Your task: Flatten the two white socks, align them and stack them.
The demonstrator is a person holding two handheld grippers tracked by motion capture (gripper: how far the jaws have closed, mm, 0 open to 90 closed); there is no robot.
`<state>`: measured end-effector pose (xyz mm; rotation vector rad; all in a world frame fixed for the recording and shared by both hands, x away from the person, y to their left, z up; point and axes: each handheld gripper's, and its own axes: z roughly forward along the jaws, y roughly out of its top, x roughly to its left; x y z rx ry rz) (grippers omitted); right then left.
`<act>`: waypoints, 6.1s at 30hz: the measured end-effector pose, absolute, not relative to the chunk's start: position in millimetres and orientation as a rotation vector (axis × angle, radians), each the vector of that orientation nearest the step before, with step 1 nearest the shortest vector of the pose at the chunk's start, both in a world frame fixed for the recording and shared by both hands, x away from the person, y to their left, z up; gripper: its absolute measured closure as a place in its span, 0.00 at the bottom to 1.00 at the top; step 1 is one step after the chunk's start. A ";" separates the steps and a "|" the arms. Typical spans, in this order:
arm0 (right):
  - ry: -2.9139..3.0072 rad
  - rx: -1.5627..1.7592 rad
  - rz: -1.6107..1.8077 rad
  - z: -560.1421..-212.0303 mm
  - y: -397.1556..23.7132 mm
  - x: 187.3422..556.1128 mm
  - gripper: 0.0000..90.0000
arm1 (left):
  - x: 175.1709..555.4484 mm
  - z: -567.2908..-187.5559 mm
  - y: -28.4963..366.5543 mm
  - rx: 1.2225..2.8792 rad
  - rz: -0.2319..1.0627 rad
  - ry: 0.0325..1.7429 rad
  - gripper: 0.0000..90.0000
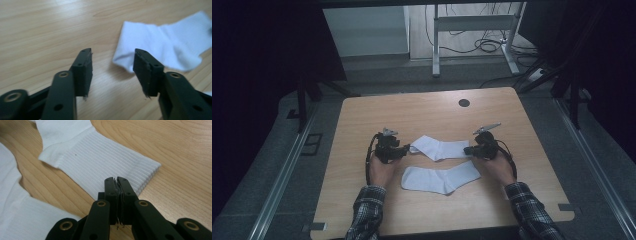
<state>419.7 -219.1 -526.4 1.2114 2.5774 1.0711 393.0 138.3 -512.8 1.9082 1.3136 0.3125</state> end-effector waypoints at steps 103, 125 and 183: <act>2.441 1.100 1.045 -467.8 -256.3 385.1 0.91 | 361.0 -466.6 110.9 2.106 0.471 1.109 0.93; 2.573 0.936 1.067 -469.6 -235.9 337.1 0.91 | 280.7 -489.7 138.5 2.059 0.415 1.112 0.93; 2.571 1.071 1.025 -487.7 -229.0 363.6 0.87 | 316.5 -500.5 135.1 2.069 0.353 1.159 0.90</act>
